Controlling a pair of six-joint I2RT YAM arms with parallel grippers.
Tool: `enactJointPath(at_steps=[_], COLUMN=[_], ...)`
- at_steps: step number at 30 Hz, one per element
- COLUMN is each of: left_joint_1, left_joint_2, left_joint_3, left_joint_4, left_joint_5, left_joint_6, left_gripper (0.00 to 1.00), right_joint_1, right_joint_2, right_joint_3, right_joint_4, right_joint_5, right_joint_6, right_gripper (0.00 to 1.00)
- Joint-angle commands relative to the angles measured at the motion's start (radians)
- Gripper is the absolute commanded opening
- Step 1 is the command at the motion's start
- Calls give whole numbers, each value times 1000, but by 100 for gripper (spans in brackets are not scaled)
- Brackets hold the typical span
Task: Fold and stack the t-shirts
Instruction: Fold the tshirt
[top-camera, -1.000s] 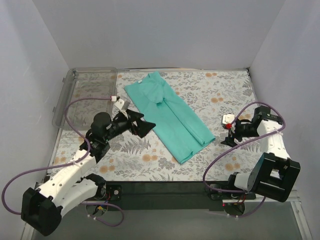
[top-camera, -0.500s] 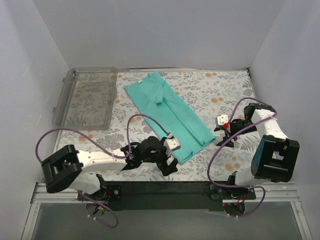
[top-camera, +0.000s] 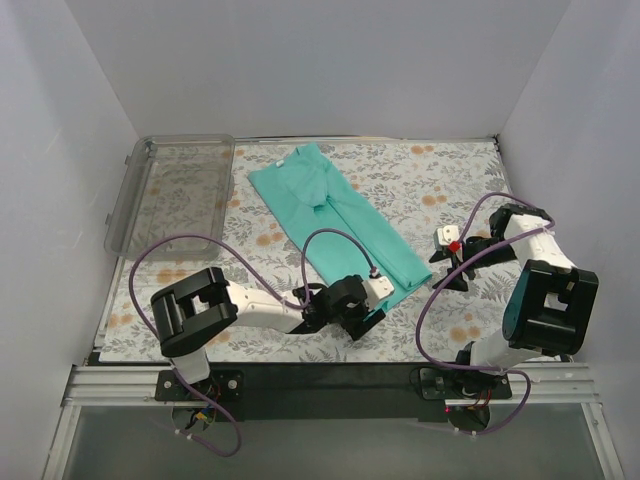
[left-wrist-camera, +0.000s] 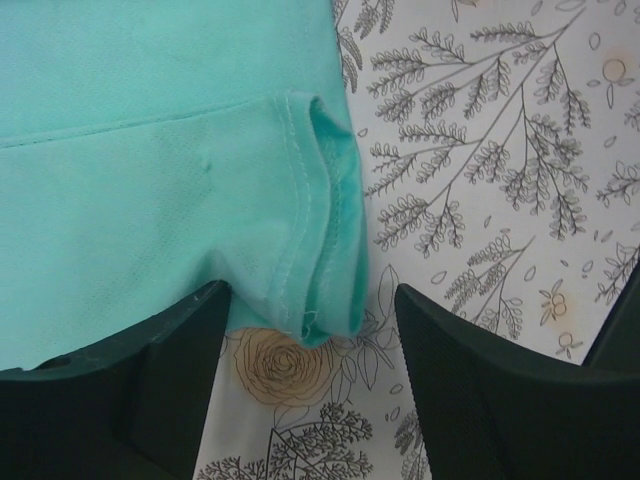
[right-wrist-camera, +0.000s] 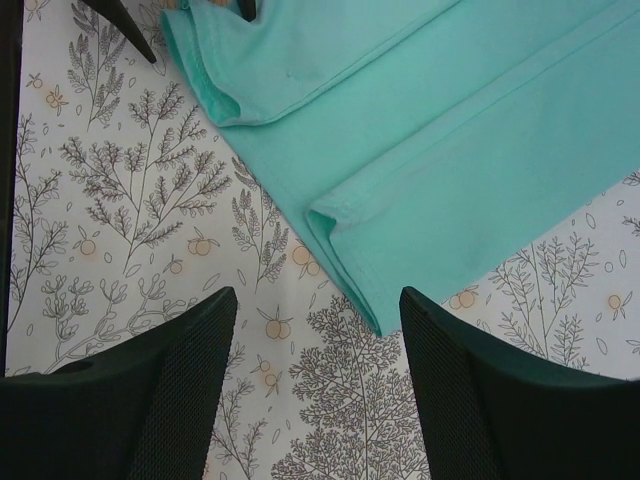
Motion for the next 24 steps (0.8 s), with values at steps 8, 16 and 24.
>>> enactJointPath(at_steps=[8, 16, 24], left_joint_1=[-36, -45, -45], left_joint_2=[-59, -326, -150], left_joint_3=[-18, -167, 4], left_joint_4=[-28, 9, -86], left_joint_5=[-82, -15, 91], left_joint_6=[-11, 4, 4], left_gripper=[66, 77, 78], right_joint_1=[-21, -21, -25], right_joint_2=[11, 15, 32], right_joint_3=[42, 51, 69], right_joint_4=[-29, -29, -28], right_joint_5=[1, 9, 3], right_joint_6=[-76, -67, -38], right_gripper=[60, 60, 60])
